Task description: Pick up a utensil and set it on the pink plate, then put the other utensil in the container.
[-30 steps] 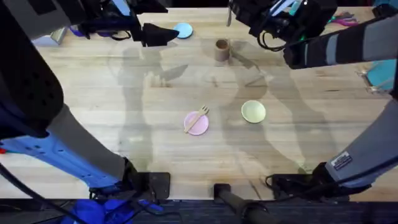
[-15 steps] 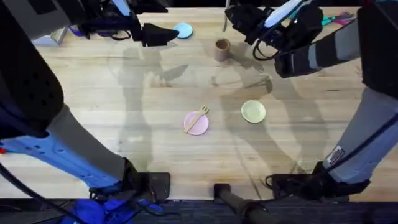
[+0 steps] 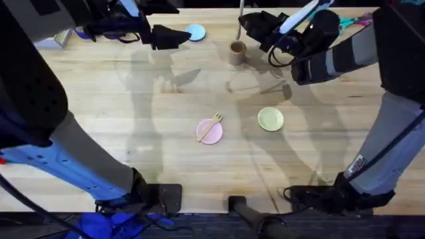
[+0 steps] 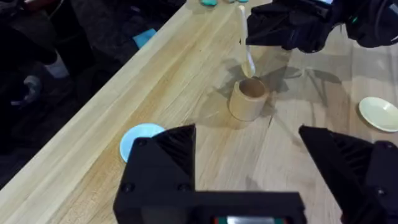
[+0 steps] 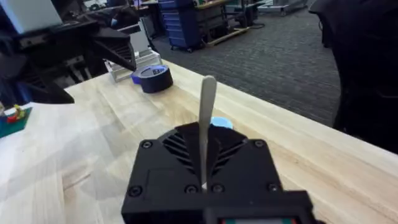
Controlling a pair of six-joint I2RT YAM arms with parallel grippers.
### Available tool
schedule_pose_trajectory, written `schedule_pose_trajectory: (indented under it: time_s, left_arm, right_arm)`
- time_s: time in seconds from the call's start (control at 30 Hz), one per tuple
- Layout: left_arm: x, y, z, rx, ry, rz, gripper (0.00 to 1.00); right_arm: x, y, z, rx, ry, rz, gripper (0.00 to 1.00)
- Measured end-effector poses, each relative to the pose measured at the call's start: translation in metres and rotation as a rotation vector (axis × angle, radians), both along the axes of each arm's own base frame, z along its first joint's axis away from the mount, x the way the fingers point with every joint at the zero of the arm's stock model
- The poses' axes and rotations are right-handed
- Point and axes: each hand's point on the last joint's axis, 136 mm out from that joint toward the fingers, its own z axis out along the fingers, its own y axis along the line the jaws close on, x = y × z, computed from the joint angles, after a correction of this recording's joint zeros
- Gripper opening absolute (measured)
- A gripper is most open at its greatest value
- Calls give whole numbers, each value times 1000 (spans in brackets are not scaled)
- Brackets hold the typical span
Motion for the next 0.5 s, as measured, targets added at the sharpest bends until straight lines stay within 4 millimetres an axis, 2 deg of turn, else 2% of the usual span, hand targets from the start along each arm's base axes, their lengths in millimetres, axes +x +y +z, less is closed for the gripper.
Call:
schedule_pose_trajectory:
  time_s: [0.5]
  left_arm:
    - [0, 0, 0, 0, 0, 0, 992]
  right_arm:
    - [1, 0, -17, -12, 84, 0, 34]
